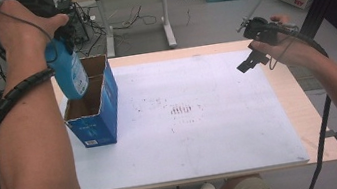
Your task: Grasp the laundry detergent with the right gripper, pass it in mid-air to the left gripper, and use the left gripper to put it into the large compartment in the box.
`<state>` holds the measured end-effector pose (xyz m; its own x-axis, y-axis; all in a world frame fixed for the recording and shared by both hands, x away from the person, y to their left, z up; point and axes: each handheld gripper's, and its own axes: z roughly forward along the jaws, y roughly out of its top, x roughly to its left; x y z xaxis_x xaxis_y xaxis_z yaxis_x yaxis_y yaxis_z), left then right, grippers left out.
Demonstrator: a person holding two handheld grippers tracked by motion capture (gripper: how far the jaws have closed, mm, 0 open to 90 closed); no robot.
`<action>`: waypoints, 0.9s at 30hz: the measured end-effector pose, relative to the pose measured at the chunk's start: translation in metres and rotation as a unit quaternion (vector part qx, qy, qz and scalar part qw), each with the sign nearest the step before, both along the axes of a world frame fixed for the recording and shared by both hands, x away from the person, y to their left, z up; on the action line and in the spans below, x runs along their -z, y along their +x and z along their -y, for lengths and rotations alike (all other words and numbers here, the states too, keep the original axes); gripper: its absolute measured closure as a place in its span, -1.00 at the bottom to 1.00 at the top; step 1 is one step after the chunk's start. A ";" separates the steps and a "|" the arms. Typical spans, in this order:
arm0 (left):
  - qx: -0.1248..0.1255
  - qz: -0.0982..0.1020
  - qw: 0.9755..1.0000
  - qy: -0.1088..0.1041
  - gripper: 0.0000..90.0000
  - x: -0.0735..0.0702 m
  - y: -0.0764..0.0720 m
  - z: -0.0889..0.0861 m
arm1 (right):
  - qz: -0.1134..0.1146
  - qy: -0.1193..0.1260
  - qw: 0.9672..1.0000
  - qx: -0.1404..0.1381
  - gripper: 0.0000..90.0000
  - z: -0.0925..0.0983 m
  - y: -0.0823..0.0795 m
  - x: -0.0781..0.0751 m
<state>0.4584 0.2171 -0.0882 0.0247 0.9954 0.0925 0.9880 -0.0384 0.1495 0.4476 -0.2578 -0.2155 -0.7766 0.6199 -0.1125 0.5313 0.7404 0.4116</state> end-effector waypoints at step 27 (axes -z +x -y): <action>0.004 -0.008 1.000 -0.010 -0.19 0.078 0.008 0.002 | -0.006 -0.001 1.000 0.006 -0.85 0.004 0.001 0.012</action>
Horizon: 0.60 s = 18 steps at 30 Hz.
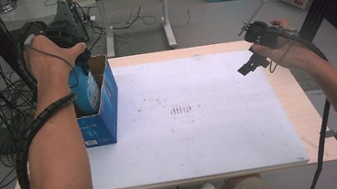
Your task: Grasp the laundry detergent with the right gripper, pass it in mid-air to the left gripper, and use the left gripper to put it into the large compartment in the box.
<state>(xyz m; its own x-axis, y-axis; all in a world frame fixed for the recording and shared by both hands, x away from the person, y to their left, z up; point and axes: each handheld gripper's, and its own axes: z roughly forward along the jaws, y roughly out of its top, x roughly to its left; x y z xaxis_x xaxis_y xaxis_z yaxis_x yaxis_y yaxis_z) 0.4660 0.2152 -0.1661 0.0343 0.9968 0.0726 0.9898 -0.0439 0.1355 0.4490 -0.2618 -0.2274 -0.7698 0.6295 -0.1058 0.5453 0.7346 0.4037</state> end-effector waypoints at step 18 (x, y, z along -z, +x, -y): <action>-0.005 -0.006 1.000 -0.002 -0.19 0.054 0.005 -0.007 | -0.006 -0.003 1.000 -0.002 -0.85 -0.004 0.007 0.010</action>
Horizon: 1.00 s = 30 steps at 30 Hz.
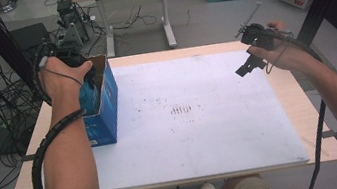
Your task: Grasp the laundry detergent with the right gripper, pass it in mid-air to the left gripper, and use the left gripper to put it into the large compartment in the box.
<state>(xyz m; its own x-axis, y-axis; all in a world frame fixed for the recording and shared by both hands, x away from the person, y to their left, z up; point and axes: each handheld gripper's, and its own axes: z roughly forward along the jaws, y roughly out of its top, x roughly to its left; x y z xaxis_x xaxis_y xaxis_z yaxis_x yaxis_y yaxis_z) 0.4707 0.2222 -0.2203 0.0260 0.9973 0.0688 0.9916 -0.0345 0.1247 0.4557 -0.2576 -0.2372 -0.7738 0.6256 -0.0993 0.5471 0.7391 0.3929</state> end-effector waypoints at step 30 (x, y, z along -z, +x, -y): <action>-0.001 -0.015 1.000 -0.009 -0.19 0.050 0.003 -0.005 | -0.006 -0.004 1.000 0.010 -0.85 0.010 0.002 0.011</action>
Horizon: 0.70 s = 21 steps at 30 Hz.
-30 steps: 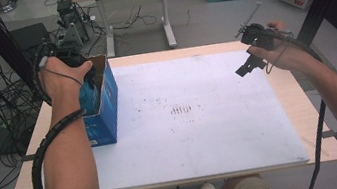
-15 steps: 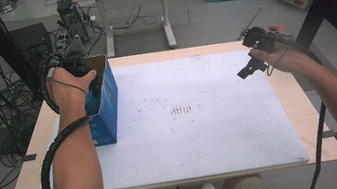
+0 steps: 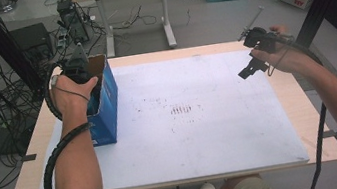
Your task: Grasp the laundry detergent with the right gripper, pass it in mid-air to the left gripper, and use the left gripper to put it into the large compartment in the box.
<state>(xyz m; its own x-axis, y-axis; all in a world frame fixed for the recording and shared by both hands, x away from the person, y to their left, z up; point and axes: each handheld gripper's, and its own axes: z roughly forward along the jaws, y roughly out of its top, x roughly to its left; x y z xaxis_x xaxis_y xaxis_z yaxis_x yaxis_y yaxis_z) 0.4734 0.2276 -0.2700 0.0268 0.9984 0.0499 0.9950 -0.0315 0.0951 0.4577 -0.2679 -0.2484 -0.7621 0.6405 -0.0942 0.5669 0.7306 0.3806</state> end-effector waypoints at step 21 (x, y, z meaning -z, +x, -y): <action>0.004 -0.002 1.000 0.001 -0.20 0.002 0.006 0.001 | 0.006 -0.001 1.000 0.004 -0.85 0.007 0.000 -0.004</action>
